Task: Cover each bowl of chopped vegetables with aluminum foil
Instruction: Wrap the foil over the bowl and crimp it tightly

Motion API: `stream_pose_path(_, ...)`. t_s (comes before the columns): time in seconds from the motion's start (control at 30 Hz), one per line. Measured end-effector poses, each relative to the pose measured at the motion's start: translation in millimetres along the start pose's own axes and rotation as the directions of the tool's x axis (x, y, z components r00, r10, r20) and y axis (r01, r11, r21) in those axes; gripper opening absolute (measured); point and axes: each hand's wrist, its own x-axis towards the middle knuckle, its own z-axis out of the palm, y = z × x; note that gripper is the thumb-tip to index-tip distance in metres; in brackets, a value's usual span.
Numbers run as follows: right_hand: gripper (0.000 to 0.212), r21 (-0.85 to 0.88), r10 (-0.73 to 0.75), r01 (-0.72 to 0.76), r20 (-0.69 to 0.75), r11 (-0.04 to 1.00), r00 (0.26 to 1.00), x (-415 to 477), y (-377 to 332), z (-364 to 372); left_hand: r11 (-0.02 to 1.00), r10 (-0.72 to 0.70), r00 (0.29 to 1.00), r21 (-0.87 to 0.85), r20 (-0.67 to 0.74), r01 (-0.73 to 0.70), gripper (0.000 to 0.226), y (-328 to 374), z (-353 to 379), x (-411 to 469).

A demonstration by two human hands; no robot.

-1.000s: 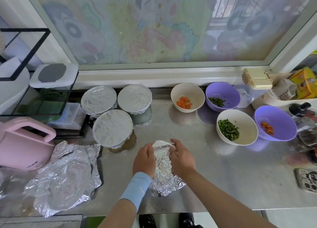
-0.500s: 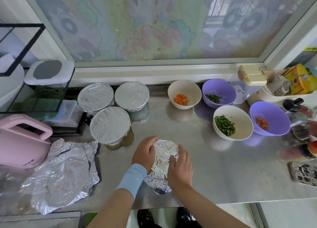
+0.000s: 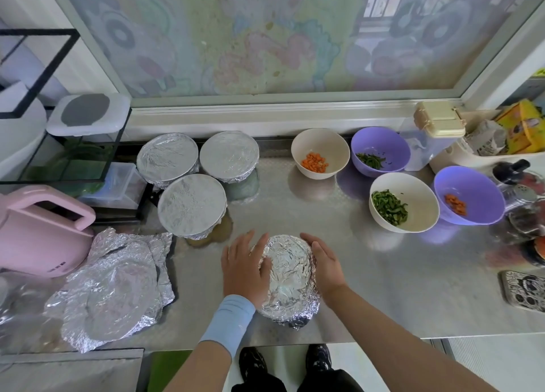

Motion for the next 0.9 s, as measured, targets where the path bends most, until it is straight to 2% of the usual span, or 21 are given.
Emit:
stream_pose_path(0.1, 0.031, -0.088, 0.009, -0.007, 0.025, 0.996, 1.0, 4.5, -3.1, -3.9, 0.96, 0.239, 0.97, 0.137, 0.055, -0.244, 0.052, 10.5, -6.1, 1.7)
stream_pose_path(0.17, 0.031, -0.292, -0.009, -0.006, -0.05, 0.956, 0.999, 1.7, -7.2, -7.5, 0.946, 0.258, 0.95, 0.154, 0.178, -0.286, 0.059, 17.1, -8.9, 3.6)
stream_pose_path(0.23, 0.033, -0.487, -0.147, 0.045, -0.174, 0.872, 0.974, -10.0, -8.8, -10.3, 0.96, 0.183, 0.937, 0.151, 0.297, -0.236, 0.068, 20.3, -10.1, 4.6)
stream_pose_path(0.3, 0.033, -0.599, -0.3, 0.117, -0.214, 0.792, 0.93, -26.3, -6.0, -6.3, 0.976, 0.106, 0.942, 0.149, 0.319, -0.161, 0.072, 22.3, -10.5, 2.1)
stream_pose_path(0.37, 0.035, -0.642, -0.284, 0.094, -0.198, 0.761, 0.938, -37.7, 2.2, 3.5, 0.989, 0.033, 0.963, 0.131, 0.268, -0.07, 0.074, 28.3, -11.8, -1.4)
stream_pose_path(0.47, 0.043, -0.594, -0.097, -0.032, -0.184, 0.804, 0.978, -40.7, 10.5, 14.0, 0.988, -0.108, 0.973, 0.131, 0.204, 0.083, 0.076, 37.6, -11.0, -4.6)
stream_pose_path(0.53, 0.041, -0.505, -0.03, -0.048, -0.146, 0.862, 0.989, -35.1, 9.4, 14.2, 0.978, -0.149, 0.975, 0.171, 0.165, 0.121, 0.074, 40.0, -13.5, -2.5)
stream_pose_path(0.6, 0.038, -0.422, 0.019, -0.082, -0.15, 0.903, 0.988, -28.4, 6.3, 11.6, 0.974, -0.124, 0.987, 0.2, 0.1, 0.102, 0.066, 36.9, -17.5, 4.9)
stream_pose_path(0.67, 0.034, -0.341, 0.075, -0.139, -0.195, 0.93, 0.978, -23.2, 2.4, 8.4, 0.996, -0.039, 0.997, 0.083, 0.072, 0.033, 0.054, 30.9, -17.8, 16.8)
stream_pose_path(0.73, 0.03, -0.35, 0.07, -0.14, -0.203, 0.926, 0.977, -17.6, 0.8, 7.4, 0.991, 0.101, 0.985, -0.099, 0.137, -0.087, 0.046, 27.3, -17.1, 30.2)
stream_pose_path(0.8, 0.03, -0.357, 0.052, -0.114, -0.177, 0.927, 0.983, -13.3, -0.9, 9.0, 0.968, 0.228, 0.948, -0.154, 0.222, -0.197, 0.042, 25.0, -18.6, 40.6)
stream_pose_path(0.9, 0.03, -0.322, 0.069, -0.118, -0.161, 0.939, 0.985, -3.8, -4.8, 10.1, 0.98, 0.179, 0.923, -0.147, 0.341, -0.136, 0.035, 20.9, -18.2, 44.6)
